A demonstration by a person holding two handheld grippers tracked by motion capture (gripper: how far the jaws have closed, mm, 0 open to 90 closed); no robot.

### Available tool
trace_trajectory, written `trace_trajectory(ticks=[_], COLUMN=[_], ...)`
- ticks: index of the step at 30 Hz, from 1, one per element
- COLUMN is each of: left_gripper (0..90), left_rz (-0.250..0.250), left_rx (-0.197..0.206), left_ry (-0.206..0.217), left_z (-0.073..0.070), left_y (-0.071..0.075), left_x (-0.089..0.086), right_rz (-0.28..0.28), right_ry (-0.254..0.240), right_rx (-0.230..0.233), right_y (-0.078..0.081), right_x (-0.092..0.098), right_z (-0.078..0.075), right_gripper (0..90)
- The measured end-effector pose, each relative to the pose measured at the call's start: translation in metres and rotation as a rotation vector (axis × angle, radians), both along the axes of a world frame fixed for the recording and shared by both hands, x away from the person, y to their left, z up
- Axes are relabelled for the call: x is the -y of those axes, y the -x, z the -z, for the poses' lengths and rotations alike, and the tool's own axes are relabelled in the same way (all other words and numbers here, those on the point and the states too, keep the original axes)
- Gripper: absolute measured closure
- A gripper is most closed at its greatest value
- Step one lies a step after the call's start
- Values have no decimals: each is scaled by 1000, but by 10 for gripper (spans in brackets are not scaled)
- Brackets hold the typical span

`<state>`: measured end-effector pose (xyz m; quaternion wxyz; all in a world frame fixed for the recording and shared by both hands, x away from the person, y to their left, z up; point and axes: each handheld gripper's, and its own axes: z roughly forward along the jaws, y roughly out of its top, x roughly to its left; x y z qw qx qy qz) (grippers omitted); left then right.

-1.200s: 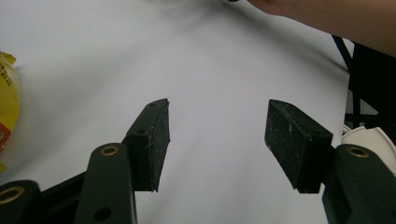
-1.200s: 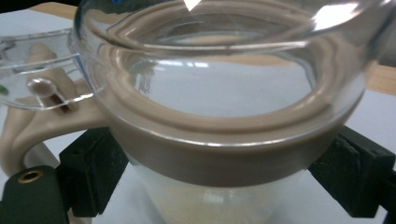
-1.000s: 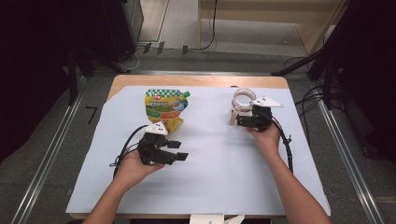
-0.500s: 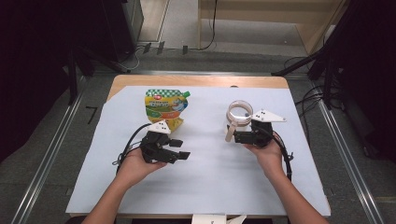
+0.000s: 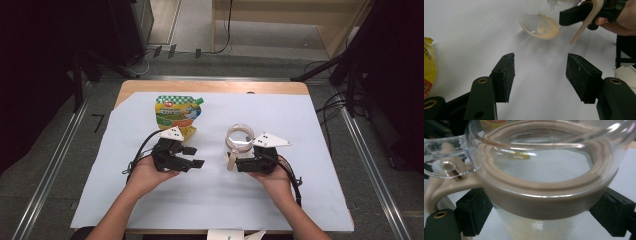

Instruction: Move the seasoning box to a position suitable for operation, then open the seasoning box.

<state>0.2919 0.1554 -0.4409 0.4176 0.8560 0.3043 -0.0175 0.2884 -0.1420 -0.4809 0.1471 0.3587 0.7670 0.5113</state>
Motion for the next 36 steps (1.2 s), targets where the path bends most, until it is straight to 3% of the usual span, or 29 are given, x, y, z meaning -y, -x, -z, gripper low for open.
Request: trace_trajectory(ticks=[7, 11, 16, 22, 29, 31, 36], left_gripper=[414, 416, 422, 422, 422, 423, 446], left_rz=[-12, -9, 4, 18, 25, 22, 31], left_rx=[3, -4, 1, 7, 14, 10, 10], left_ry=[6, 5, 3, 1, 9, 2, 2], left_z=[-1, 0, 0, 0, 0, 0, 0], left_y=[-1, -2, 0, 1, 2, 2, 4], left_x=[-4, -3, -1, 1, 2, 2, 5], right_rz=[-67, -78, -90, -90, -121, -125, -127], right_ry=[27, 25, 69, 82, 76, 82, 80], right_rx=[-7, -20, 3, 16, -52, -17, -1], right_y=[9, 9, 10, 14, 13, 19, 26], right_x=[-26, -33, -43, -42, -32, -23, -10], right_z=[12, 16, 27, 29, 22, 14, 2], right_gripper=[117, 117, 117, 115, 111, 128, 191])
